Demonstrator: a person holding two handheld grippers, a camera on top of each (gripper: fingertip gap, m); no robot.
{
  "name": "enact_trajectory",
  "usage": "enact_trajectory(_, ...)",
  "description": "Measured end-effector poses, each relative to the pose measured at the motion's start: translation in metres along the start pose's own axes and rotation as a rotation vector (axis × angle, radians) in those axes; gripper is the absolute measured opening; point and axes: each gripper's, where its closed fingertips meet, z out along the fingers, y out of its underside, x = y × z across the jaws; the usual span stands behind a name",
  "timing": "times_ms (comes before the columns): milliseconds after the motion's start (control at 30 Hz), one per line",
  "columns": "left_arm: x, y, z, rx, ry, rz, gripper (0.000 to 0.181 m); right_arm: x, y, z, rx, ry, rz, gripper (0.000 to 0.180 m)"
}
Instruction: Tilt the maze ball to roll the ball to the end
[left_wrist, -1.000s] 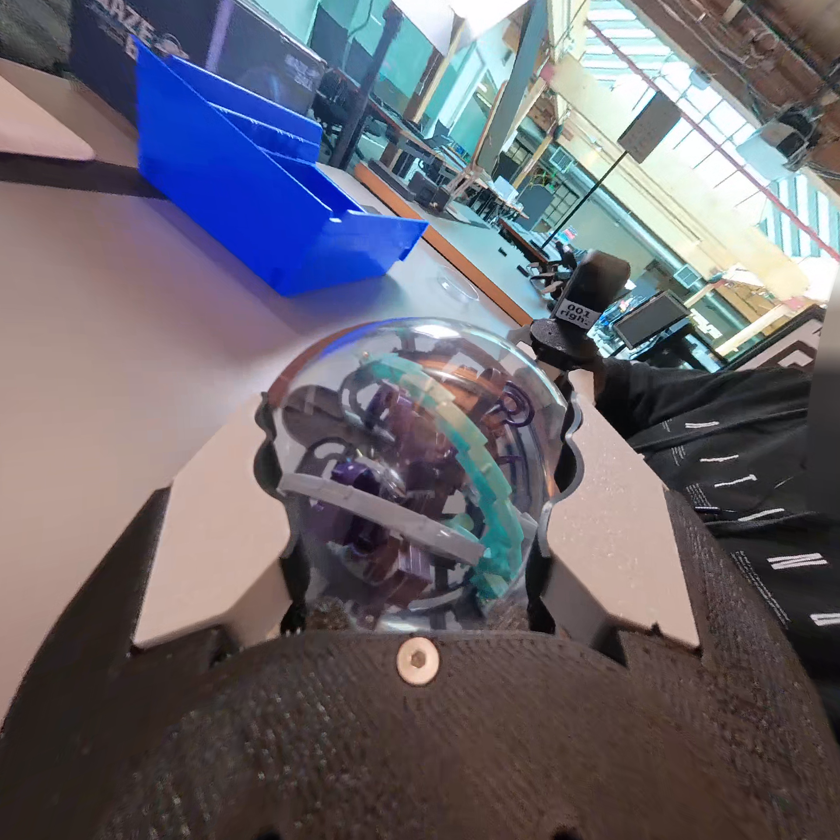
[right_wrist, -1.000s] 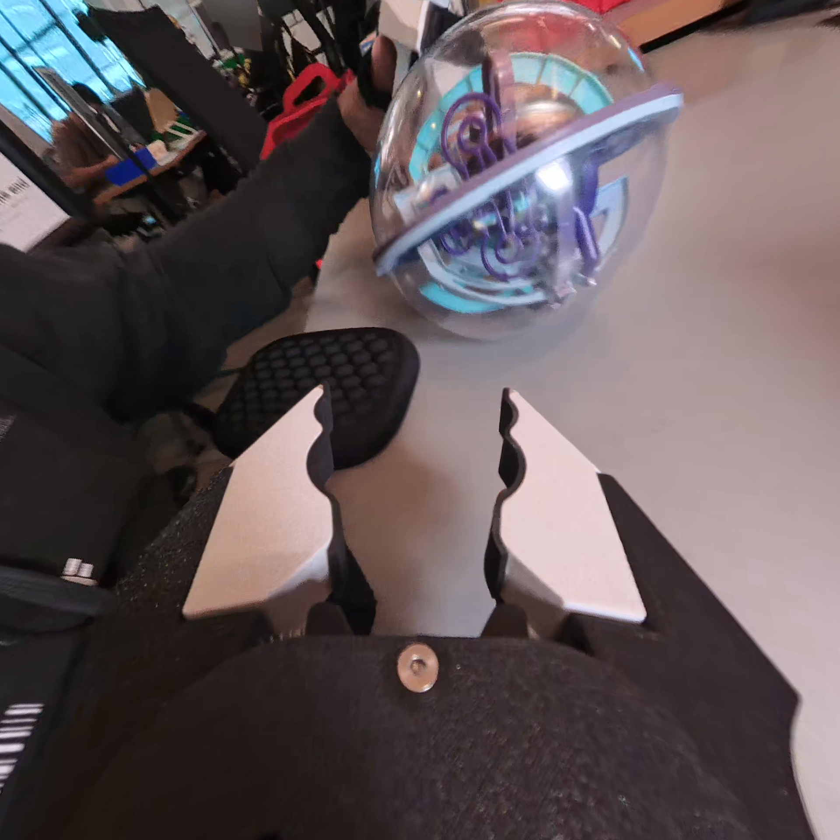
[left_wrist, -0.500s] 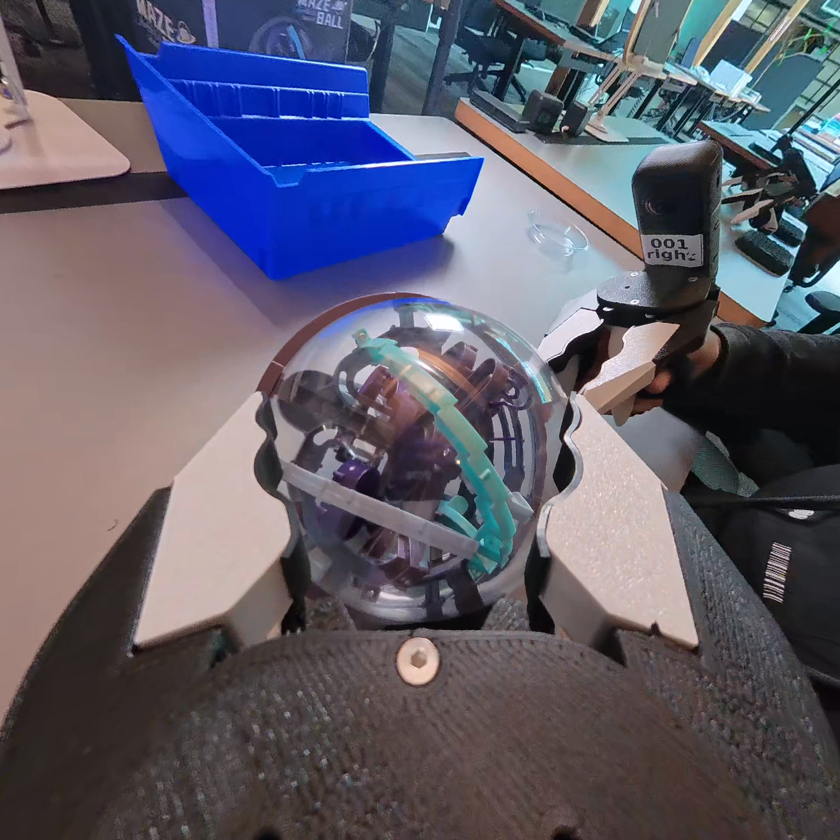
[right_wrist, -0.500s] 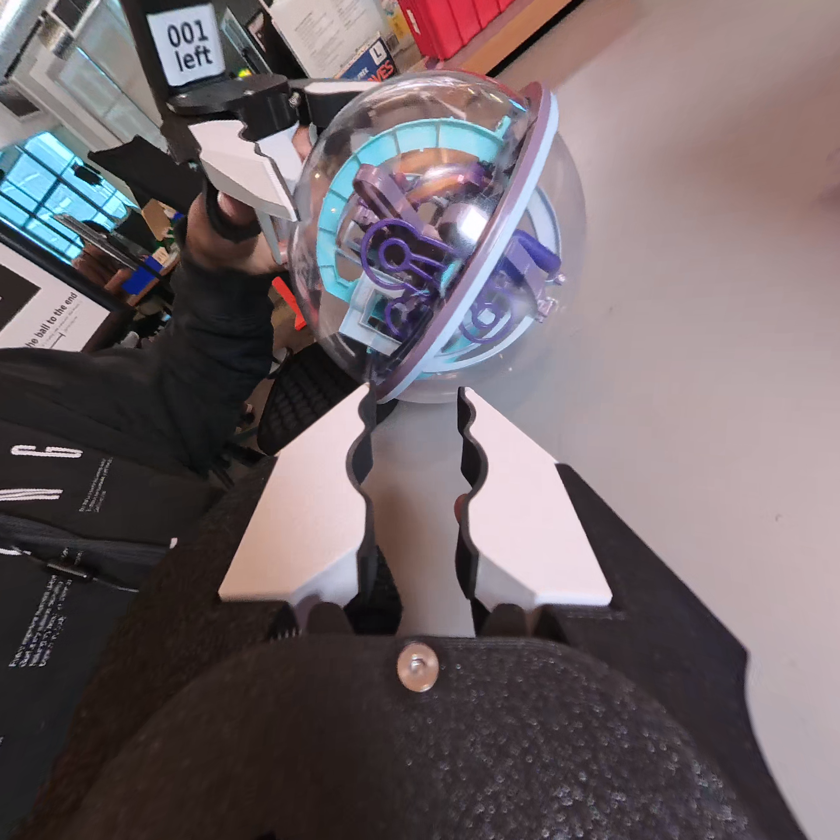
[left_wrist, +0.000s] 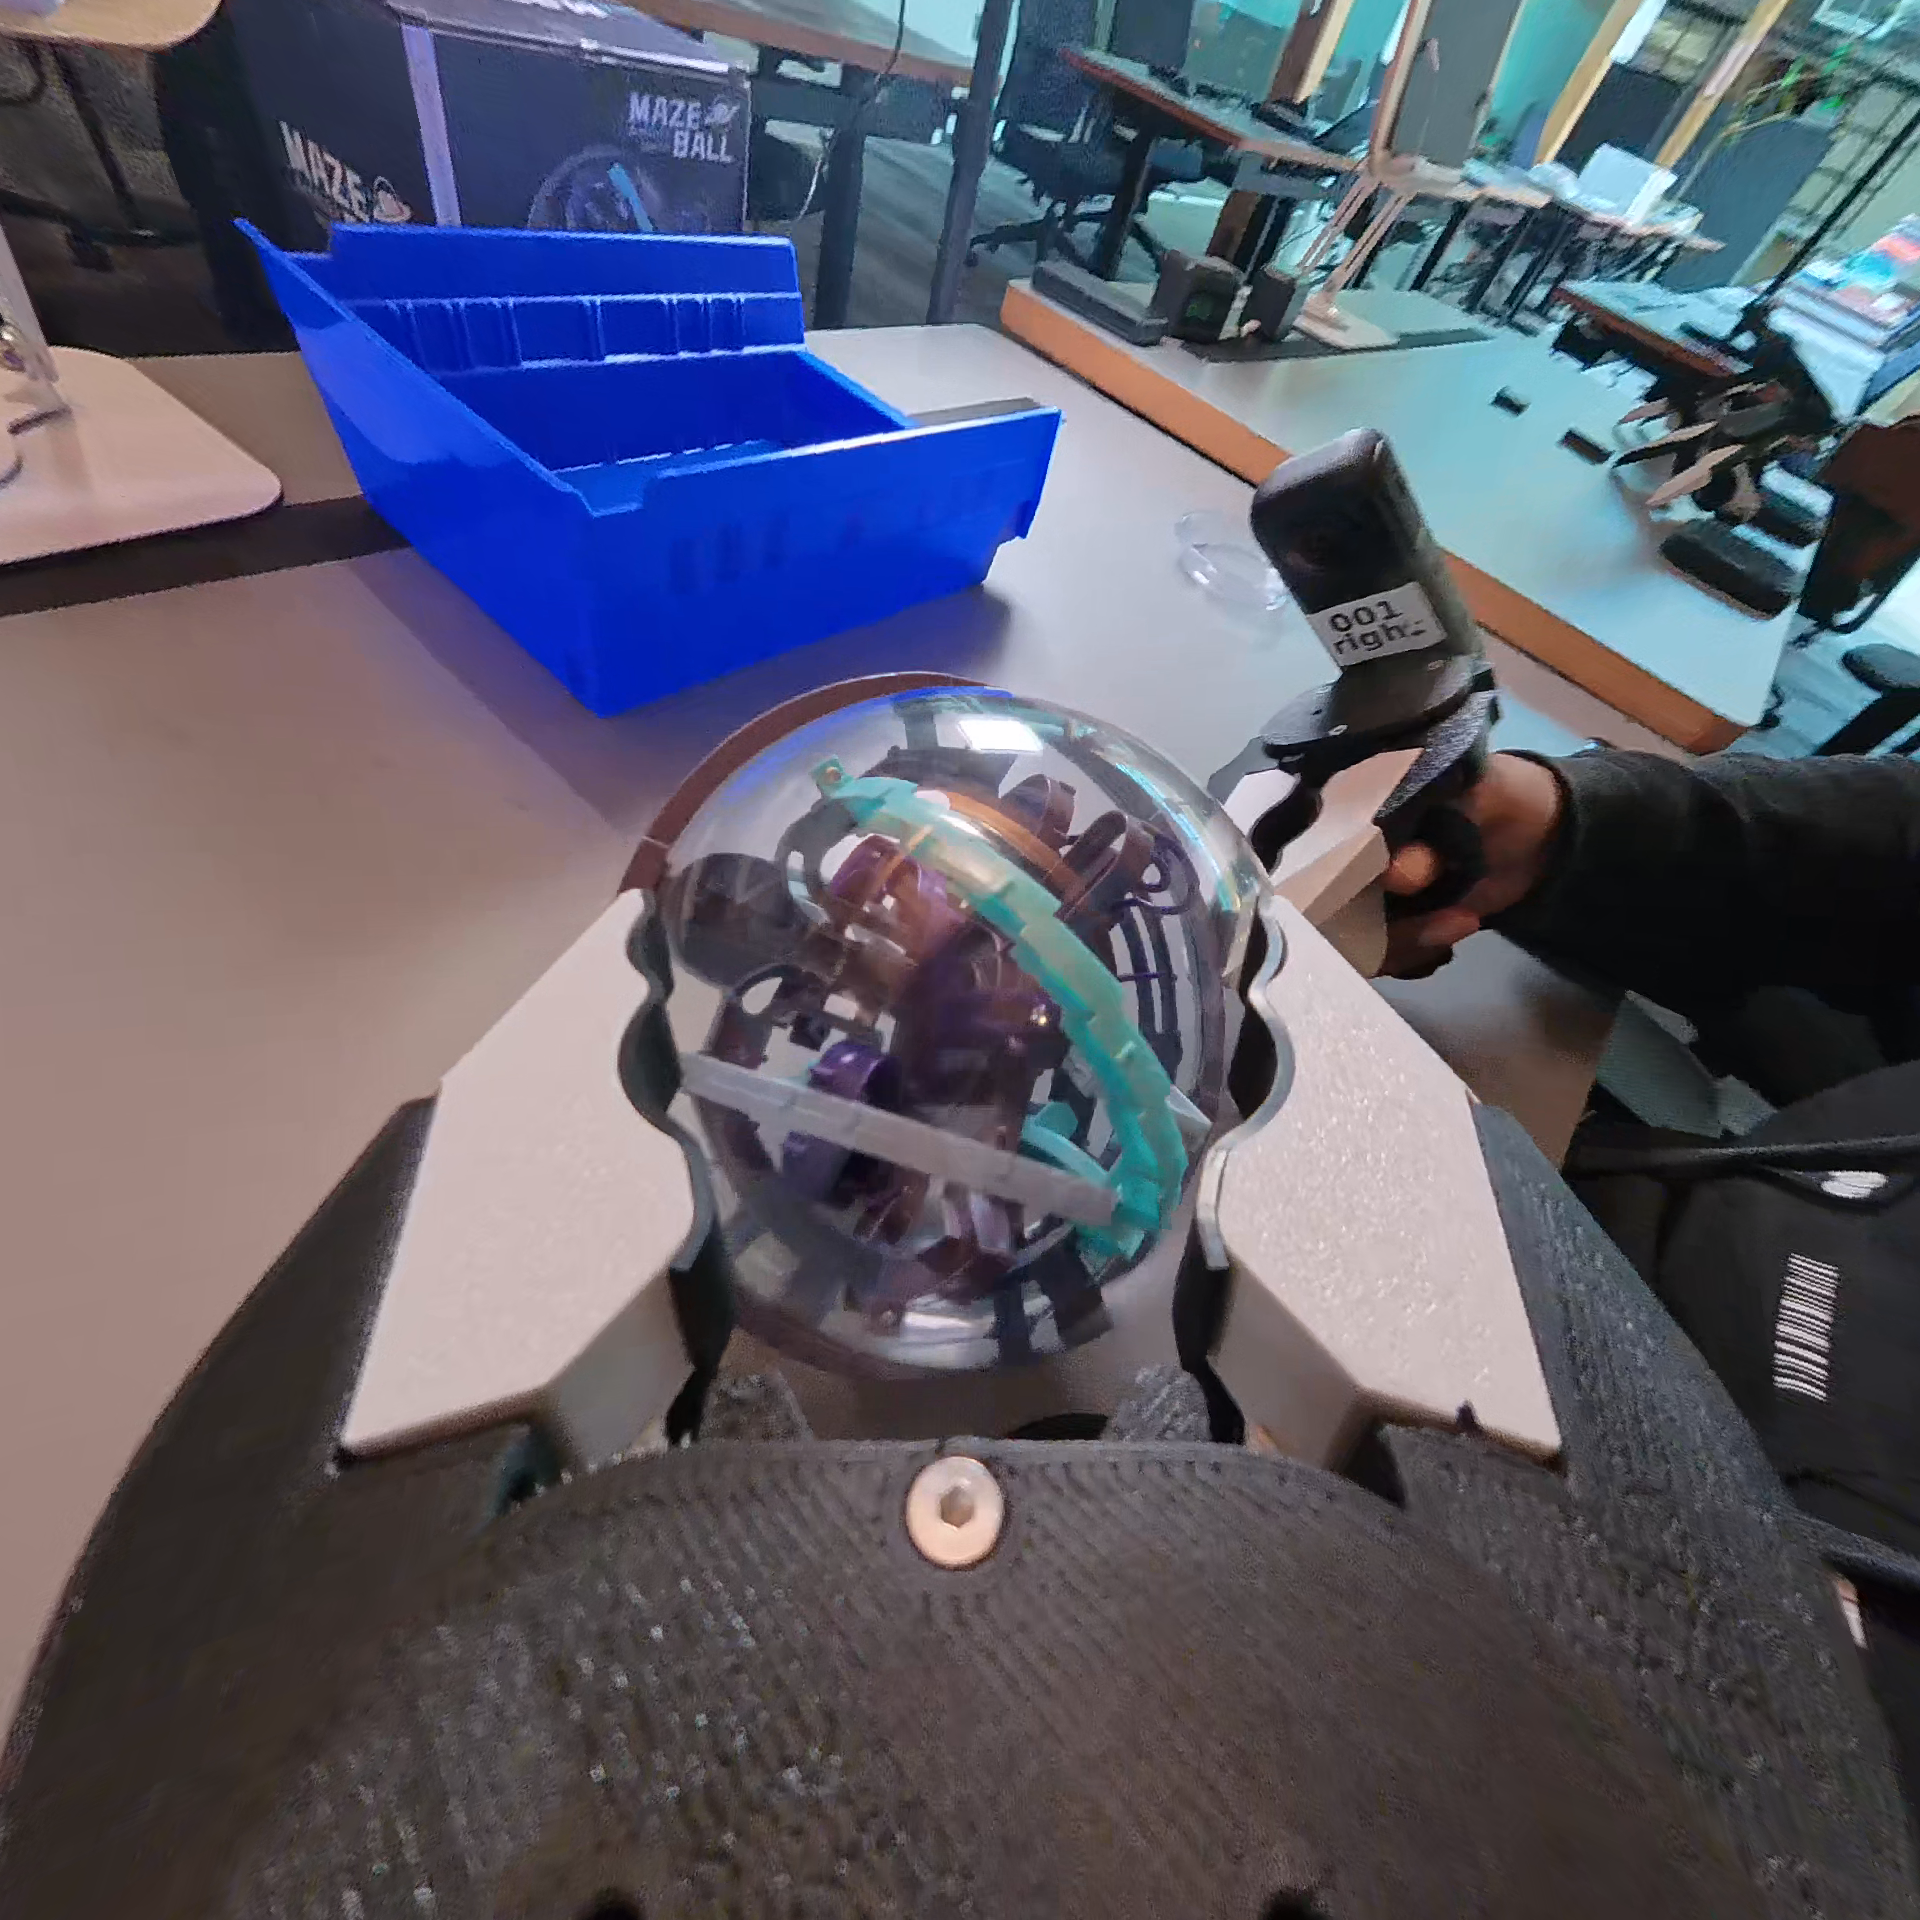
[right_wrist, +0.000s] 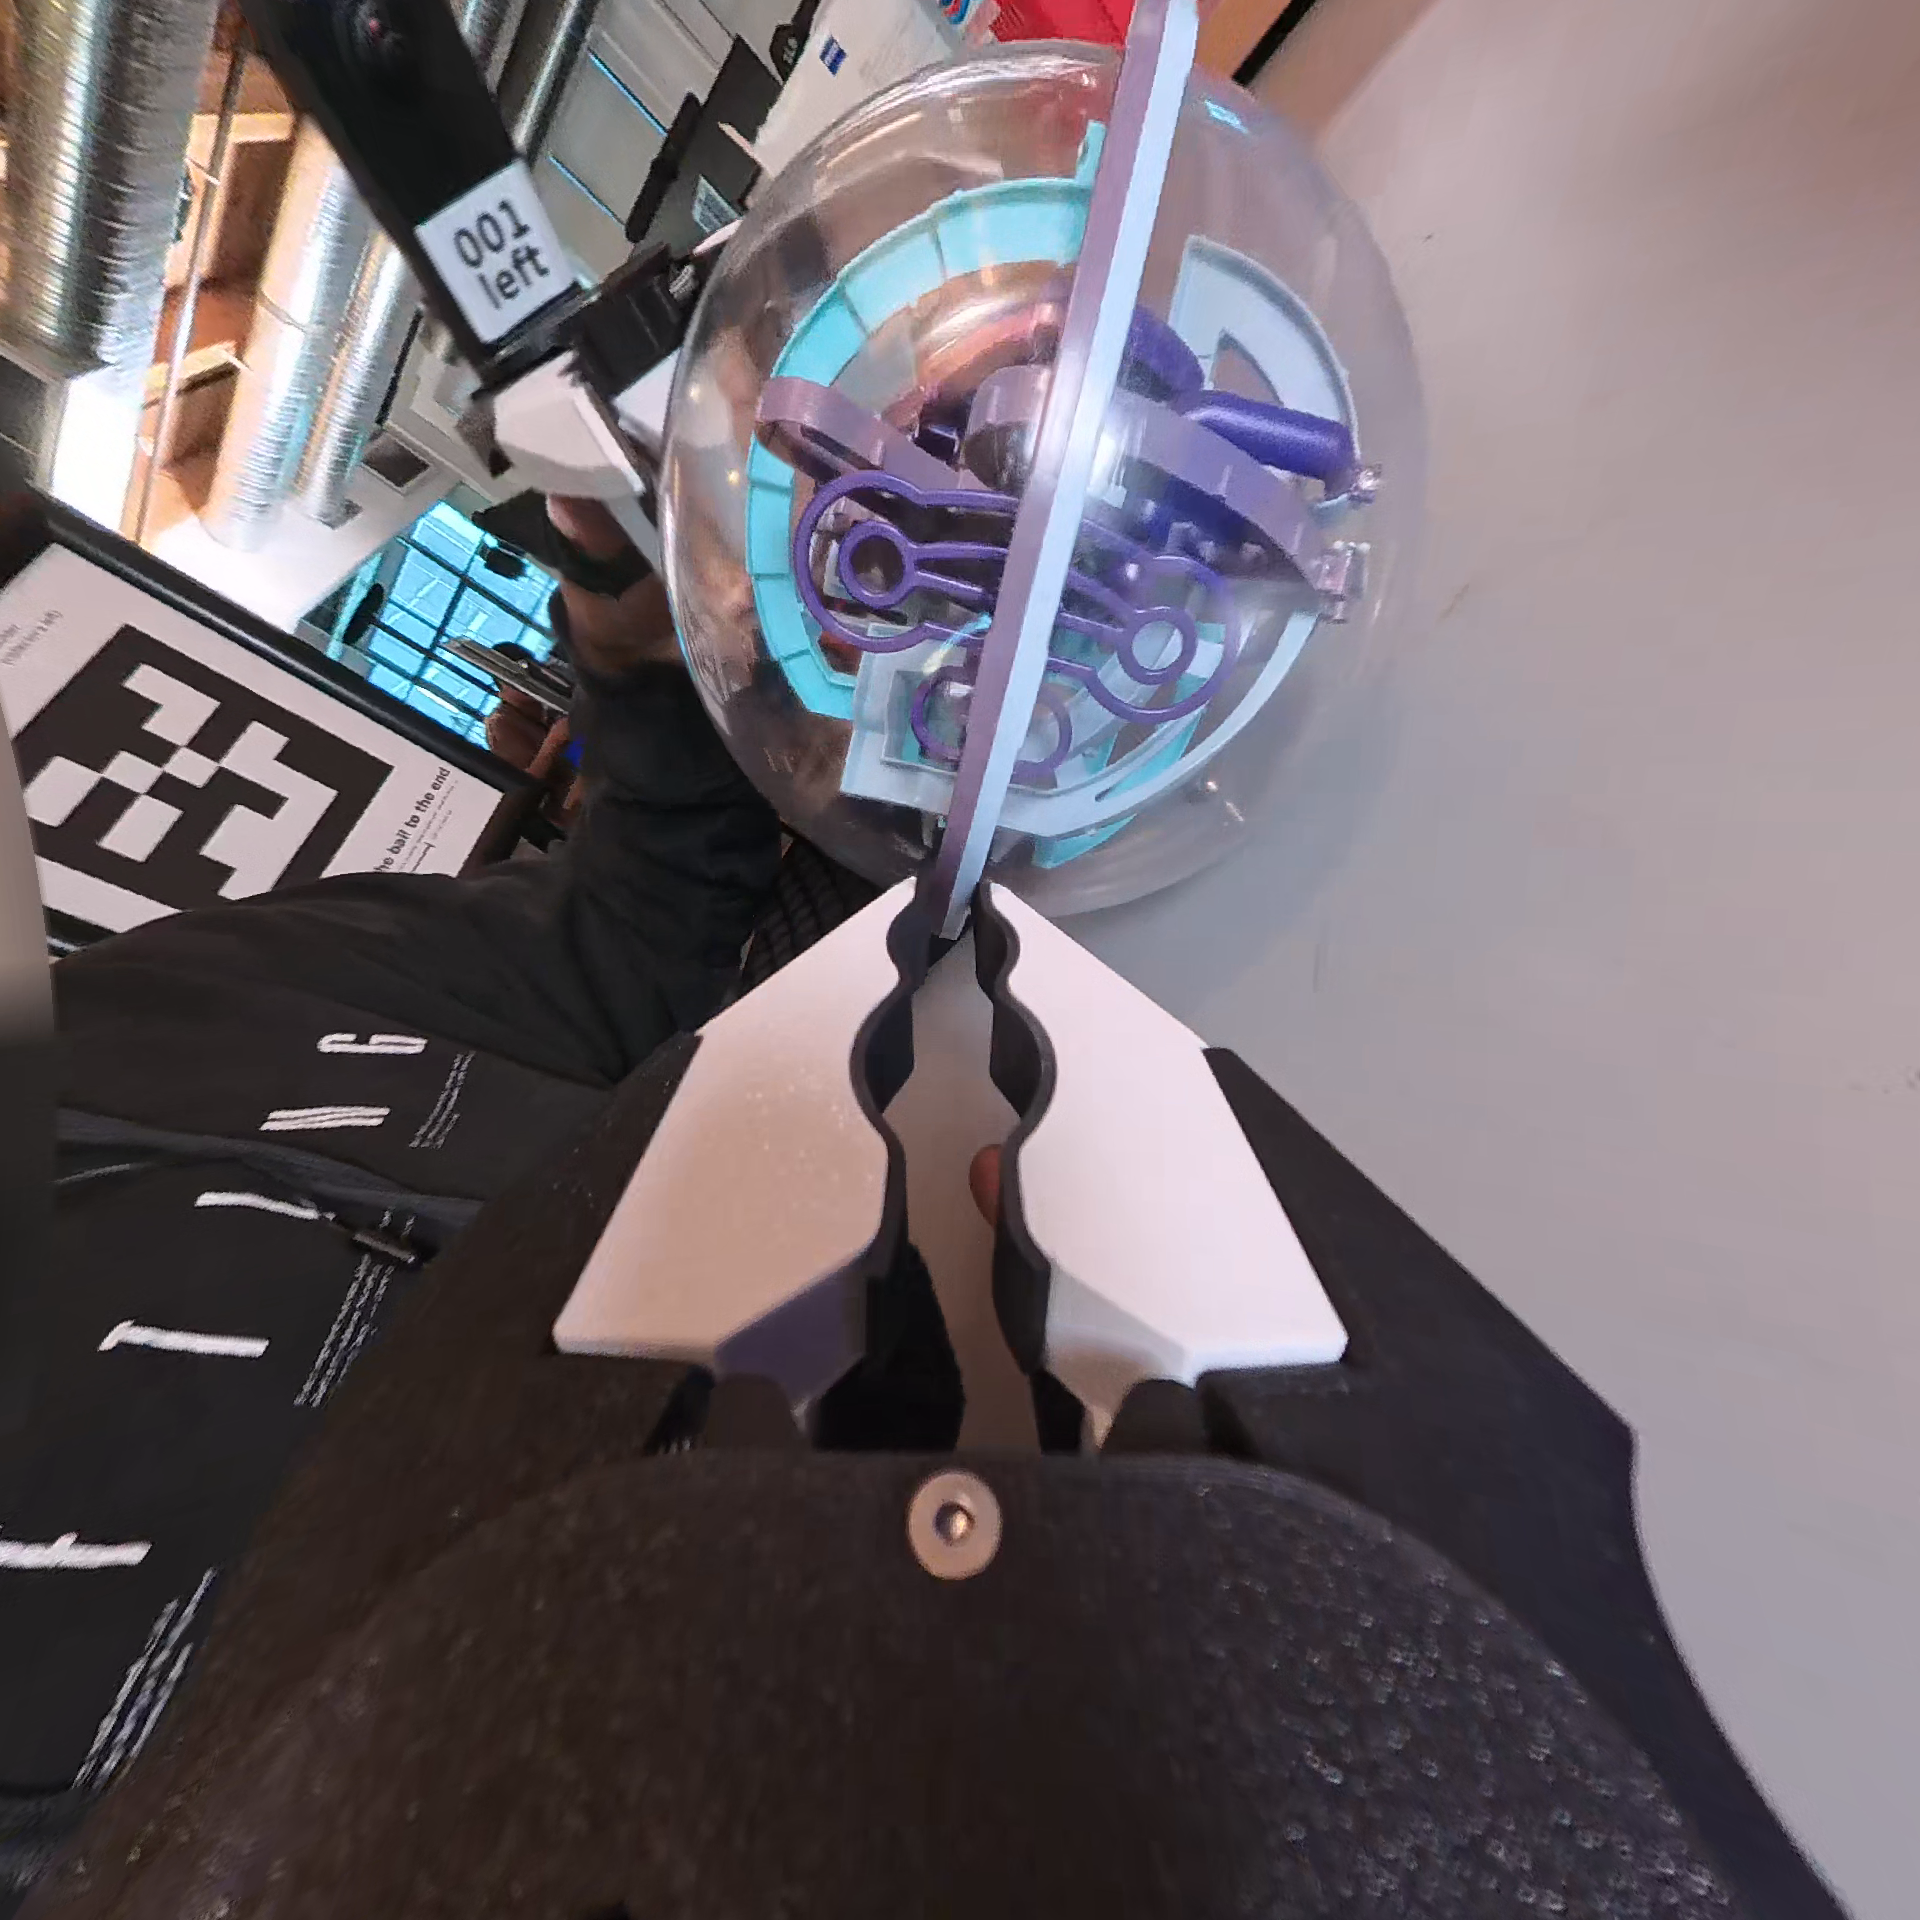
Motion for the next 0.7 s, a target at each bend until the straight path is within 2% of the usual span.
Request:
enact_trajectory(33,-0.002,-0.002,-0.004,0.018,0.024,-0.014,0.108,0.001,0.001,-0.003,-0.004,-0.011,0.007,0.005)
enact_trajectory(233,-0.046,-0.007,-0.022,0.203,0.202,-0.300,0.090,0.010,0.008,-0.025,-0.015,-0.013,0.018,0.006)
enact_trajectory(367,-0.052,0.018,-0.007,0.185,0.360,-0.466,0.081,0.015,0.011,-0.039,-0.025,-0.009,0.022,0.006)
enact_trajectory(500,-0.036,0.036,0.017,0.107,0.447,-0.485,0.073,0.019,0.012,-0.050,-0.027,-0.014,0.042,0.006)
enact_trajectory(700,-0.019,0.034,0.027,0.079,0.562,-0.513,0.057,0.022,0.013,-0.057,-0.011,-0.043,0.086,0.006)
